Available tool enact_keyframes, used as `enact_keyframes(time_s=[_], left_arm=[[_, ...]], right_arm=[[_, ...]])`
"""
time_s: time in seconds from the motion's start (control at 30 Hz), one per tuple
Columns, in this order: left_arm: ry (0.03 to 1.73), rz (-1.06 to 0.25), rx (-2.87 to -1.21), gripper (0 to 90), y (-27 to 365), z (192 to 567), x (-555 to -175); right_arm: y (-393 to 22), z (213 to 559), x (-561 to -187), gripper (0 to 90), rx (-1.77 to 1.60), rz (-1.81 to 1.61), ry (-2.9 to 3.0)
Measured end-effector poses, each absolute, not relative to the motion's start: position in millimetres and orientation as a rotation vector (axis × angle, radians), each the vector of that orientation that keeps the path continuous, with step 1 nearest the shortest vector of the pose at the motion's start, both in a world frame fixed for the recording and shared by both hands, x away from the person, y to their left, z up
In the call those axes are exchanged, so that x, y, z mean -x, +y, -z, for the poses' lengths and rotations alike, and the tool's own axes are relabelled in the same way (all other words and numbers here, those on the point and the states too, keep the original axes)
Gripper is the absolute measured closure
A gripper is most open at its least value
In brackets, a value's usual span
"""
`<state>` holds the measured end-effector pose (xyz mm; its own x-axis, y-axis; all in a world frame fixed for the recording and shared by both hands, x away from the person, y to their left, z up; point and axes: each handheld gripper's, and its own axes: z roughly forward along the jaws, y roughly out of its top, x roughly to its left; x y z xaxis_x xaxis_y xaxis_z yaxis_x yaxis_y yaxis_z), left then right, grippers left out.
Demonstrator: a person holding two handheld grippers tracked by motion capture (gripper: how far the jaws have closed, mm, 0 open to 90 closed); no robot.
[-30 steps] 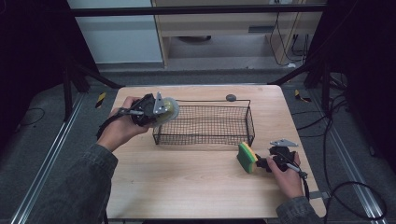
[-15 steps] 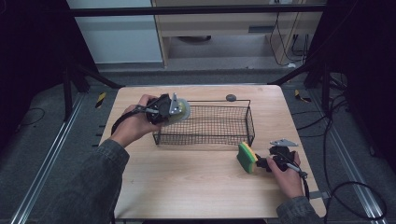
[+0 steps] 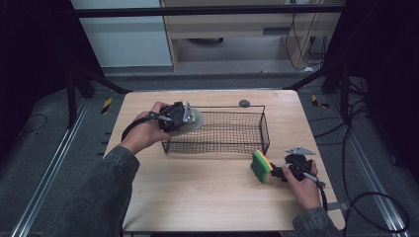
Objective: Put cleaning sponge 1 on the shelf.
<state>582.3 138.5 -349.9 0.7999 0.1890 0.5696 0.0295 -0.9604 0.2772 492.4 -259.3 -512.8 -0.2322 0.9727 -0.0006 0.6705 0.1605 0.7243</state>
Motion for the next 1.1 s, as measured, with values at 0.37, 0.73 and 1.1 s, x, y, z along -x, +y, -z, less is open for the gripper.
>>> enact_keyframes(time_s=[0.37,0.73,1.1], left_arm=[[0.136,-0.875,-2.766,70.5,138,359,-586],[0.138,-0.864,-2.772,70.5,139,361,-587],[0.155,-0.823,-2.797,70.5,140,377,-591]], right_arm=[[-259,513,-493,0.4,-1.556,-0.845,1.97],[-259,513,-492,0.4,-1.557,-0.843,1.97],[-259,513,-493,0.4,-1.553,-0.844,1.971]])
